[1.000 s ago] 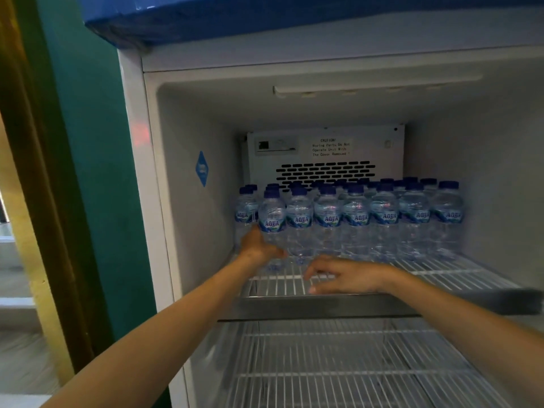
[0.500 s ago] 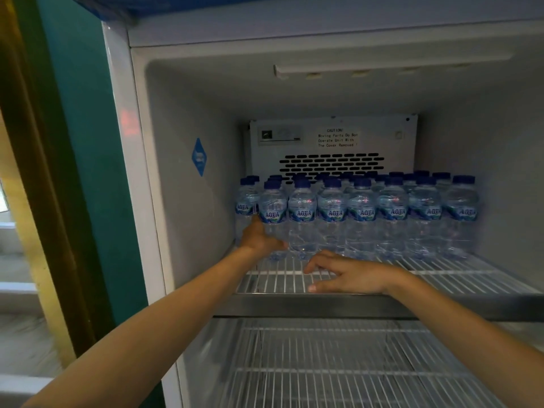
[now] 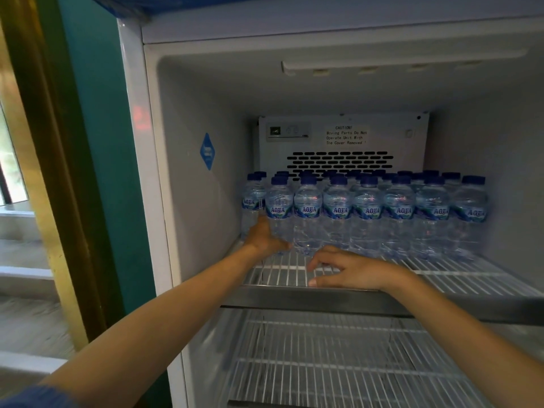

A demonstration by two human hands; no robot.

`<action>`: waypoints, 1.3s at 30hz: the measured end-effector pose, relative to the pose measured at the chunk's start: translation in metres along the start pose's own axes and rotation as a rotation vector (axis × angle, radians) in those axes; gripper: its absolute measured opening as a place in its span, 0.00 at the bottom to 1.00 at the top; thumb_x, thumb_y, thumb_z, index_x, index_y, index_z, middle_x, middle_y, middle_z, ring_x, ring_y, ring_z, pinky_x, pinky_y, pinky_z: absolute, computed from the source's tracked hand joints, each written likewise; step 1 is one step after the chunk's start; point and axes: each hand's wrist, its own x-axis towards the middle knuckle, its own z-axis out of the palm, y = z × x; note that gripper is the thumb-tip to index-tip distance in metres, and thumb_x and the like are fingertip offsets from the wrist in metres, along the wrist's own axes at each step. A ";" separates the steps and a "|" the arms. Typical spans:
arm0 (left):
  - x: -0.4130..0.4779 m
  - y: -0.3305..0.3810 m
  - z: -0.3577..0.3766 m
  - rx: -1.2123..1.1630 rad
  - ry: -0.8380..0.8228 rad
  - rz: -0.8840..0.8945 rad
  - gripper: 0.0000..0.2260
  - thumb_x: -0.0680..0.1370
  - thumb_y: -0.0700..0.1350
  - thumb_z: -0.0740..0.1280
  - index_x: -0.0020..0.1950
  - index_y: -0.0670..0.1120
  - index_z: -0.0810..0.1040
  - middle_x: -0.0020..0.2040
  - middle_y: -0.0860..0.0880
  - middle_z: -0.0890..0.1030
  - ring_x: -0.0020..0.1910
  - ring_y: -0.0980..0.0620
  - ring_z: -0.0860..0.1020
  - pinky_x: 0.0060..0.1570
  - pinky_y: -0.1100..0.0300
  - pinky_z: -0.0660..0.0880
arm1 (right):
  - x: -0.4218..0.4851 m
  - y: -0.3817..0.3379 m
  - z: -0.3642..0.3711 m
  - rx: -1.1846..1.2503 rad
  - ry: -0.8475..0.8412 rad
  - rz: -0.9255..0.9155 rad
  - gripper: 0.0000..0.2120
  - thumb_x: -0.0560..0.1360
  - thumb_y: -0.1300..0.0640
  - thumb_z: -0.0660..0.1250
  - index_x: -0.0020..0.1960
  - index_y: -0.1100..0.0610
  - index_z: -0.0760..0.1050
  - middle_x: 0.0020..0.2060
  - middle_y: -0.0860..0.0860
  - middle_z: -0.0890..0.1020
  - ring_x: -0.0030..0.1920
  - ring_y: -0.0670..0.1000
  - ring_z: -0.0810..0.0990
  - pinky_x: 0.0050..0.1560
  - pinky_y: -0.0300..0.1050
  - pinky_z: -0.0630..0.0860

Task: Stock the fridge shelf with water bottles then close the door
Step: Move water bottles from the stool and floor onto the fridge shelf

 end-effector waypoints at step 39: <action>-0.547 -0.649 -0.176 0.249 0.207 -1.089 0.09 0.76 0.41 0.64 0.55 0.44 0.74 0.53 0.45 0.77 0.52 0.45 0.76 0.48 0.56 0.73 | 0.084 -0.290 0.782 0.601 -0.697 0.338 0.30 0.77 0.52 0.67 0.75 0.53 0.59 0.73 0.52 0.65 0.68 0.51 0.68 0.65 0.46 0.70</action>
